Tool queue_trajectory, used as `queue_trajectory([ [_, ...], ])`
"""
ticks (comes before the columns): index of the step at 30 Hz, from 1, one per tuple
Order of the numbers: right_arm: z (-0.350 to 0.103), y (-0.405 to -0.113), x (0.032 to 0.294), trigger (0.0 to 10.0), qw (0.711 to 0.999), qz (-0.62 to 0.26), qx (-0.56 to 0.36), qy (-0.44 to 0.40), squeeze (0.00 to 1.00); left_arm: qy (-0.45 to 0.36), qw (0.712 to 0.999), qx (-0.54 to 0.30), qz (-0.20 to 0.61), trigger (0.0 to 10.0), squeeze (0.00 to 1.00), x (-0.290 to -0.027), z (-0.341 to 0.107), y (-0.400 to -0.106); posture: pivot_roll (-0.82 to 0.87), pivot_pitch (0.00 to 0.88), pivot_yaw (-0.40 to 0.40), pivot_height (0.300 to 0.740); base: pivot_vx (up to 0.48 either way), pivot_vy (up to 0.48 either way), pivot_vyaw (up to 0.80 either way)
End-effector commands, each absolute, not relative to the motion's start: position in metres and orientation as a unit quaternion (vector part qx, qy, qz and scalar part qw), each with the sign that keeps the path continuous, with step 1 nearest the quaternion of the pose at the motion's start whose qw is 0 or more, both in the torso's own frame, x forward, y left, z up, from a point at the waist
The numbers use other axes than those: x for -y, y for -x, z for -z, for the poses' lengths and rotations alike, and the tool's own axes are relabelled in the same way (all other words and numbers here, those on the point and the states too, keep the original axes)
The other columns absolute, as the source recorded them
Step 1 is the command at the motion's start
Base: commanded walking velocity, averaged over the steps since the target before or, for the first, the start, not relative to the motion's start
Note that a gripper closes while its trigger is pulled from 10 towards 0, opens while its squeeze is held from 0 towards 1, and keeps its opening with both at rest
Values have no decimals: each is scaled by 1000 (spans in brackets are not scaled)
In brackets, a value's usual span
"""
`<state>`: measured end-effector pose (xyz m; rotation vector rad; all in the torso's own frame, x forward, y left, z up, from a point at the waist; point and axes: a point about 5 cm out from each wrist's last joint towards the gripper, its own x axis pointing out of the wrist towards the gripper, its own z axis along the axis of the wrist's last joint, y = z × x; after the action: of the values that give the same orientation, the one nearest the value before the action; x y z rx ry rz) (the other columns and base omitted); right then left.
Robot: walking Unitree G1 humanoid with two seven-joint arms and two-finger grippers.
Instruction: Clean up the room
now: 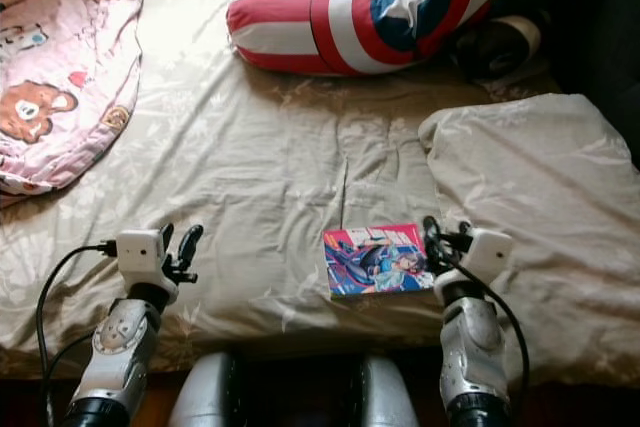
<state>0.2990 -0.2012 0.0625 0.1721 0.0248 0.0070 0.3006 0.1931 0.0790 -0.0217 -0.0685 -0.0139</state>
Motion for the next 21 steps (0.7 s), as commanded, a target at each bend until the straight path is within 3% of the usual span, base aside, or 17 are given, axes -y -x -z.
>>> queue_trajectory([
  [1, -61, -295, 202, 10000, 997, -11, -16, -81, 0, 24, 999, 28, 0, 10000, 0, -195, -74, -298, 7, 150, -31, 645, 0, 0, 0],
  [14, -55, -297, 190, 10000, 996, -11, -34, -86, 0, 31, 999, 23, -11, 10000, 0, -204, -72, -295, 10, 160, -16, 645, 0, 0, 0],
  [21, -37, -290, 199, 10000, 993, 31, -75, -91, 0, 28, 999, 7, -16, 10000, 0, -210, -65, -292, -1, 149, 0, 690, 0, 0, 0],
])
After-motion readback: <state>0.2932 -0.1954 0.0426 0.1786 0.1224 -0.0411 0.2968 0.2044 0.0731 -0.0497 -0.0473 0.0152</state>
